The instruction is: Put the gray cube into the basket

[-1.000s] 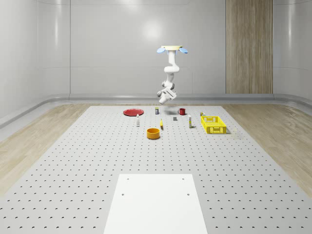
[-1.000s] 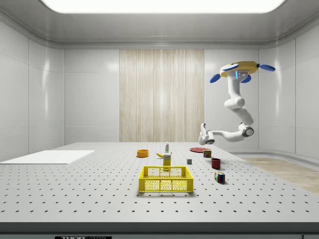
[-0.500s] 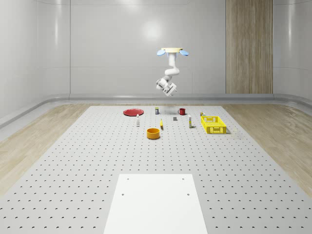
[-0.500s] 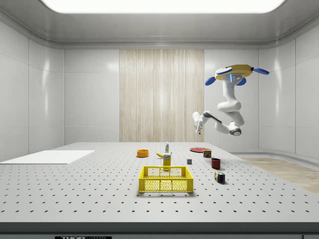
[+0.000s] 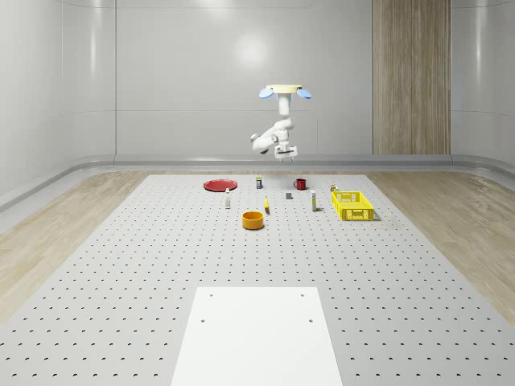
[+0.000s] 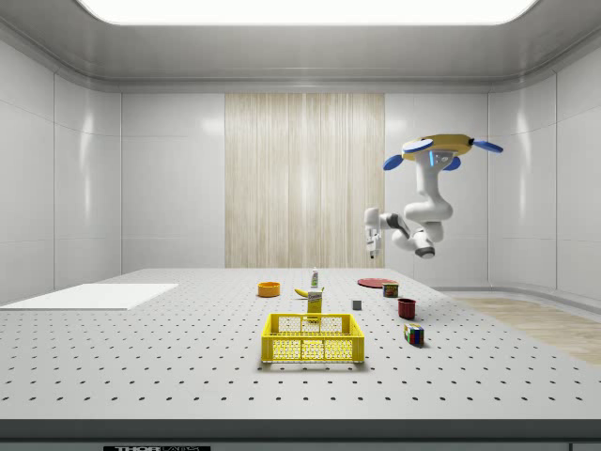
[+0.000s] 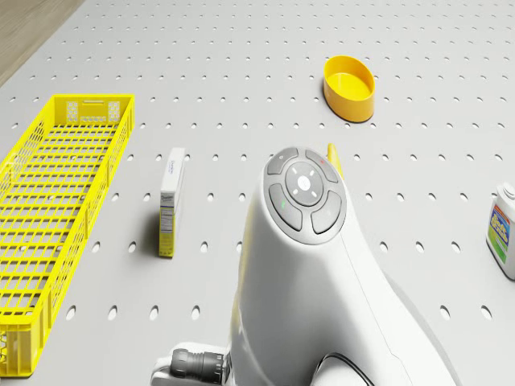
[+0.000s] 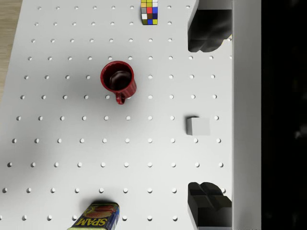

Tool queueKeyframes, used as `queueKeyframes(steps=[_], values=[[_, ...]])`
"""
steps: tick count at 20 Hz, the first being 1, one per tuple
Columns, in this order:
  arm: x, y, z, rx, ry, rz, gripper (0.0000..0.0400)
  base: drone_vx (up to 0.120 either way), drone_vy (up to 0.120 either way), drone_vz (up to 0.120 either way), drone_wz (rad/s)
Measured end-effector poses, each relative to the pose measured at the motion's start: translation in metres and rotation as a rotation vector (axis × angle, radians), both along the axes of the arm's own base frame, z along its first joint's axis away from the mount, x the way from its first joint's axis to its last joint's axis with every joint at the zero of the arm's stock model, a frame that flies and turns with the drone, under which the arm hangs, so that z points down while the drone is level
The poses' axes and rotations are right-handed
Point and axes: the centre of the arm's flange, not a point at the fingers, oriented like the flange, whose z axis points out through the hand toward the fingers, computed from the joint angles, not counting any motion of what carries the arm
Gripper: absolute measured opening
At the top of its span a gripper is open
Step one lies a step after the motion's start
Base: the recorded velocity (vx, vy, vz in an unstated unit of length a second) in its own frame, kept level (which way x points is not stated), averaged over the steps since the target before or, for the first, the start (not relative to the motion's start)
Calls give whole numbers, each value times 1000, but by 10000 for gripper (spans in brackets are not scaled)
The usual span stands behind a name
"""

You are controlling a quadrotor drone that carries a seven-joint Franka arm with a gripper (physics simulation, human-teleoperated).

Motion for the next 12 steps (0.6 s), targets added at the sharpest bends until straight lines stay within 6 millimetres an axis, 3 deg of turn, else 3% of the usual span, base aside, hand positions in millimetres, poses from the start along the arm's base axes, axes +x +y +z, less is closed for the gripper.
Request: queueKeyframes(steps=[10, 12], values=[[0, -9, -1, -95, 3, -2, 400, 120, 0, -120, 0], [0, -10, -1, -101, 4, -2, 400, 0, 0, -120, 0]])
